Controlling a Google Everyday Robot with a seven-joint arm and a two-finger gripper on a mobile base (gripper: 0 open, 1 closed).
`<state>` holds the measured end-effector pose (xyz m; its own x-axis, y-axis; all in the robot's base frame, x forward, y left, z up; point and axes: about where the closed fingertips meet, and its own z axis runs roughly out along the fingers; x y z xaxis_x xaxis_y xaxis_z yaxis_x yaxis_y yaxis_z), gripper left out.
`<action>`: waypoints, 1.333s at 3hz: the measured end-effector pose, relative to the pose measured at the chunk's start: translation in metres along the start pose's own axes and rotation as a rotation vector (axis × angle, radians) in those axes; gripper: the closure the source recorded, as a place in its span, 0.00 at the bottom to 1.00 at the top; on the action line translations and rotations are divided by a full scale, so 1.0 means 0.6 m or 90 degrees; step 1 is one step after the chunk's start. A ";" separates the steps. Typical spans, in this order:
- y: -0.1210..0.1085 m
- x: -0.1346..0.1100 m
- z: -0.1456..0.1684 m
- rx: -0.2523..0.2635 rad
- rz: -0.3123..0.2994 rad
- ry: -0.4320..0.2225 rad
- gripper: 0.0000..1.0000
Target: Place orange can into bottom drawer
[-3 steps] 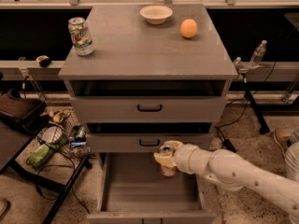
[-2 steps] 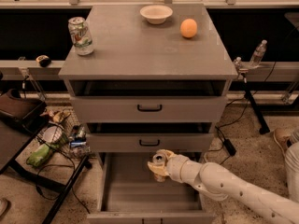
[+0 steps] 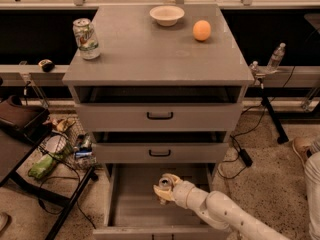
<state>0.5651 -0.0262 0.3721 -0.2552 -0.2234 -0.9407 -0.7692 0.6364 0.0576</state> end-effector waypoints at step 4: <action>0.041 0.186 0.149 -0.065 0.070 0.020 1.00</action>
Offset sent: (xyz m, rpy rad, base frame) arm -0.0041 0.0356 -0.1187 0.0759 0.1305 0.0075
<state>0.5701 0.0306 0.2385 -0.3578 -0.1808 -0.9161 -0.7908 0.5804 0.1943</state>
